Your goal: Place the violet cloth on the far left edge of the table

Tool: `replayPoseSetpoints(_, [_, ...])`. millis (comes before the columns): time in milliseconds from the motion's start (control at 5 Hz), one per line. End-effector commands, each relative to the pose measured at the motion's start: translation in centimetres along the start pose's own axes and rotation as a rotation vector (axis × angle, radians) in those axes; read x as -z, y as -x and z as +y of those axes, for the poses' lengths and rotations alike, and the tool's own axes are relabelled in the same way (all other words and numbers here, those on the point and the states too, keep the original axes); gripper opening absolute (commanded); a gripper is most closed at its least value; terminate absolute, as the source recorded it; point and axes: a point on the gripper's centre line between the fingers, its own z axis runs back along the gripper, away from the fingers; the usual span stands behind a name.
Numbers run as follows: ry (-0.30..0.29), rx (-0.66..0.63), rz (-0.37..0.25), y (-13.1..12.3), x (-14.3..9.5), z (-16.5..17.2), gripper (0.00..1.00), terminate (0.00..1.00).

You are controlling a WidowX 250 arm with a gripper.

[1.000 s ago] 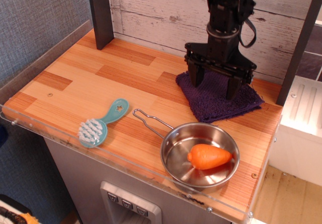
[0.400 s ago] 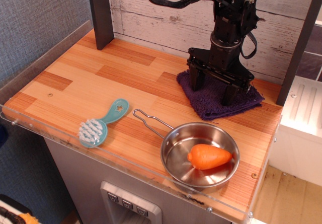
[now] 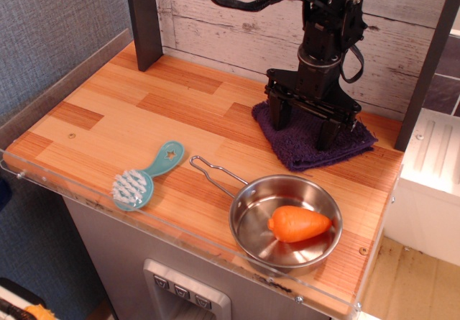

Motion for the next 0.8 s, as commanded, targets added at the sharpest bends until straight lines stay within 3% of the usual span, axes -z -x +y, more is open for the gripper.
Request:
replayPoseSetpoints(0, [-0.023, -0.244, 0.067, 0.6, 0.8, 11.3, 1.0, 0.0])
replayPoseSetpoints(400, [-0.034, -0.323, 0.123, 1.9, 0.9, 16.4, 1.0, 0.0])
replayPoseSetpoints(600, [-0.075, -0.337, 0.143, 3.5, 0.5, 18.1, 1.0, 0.0])
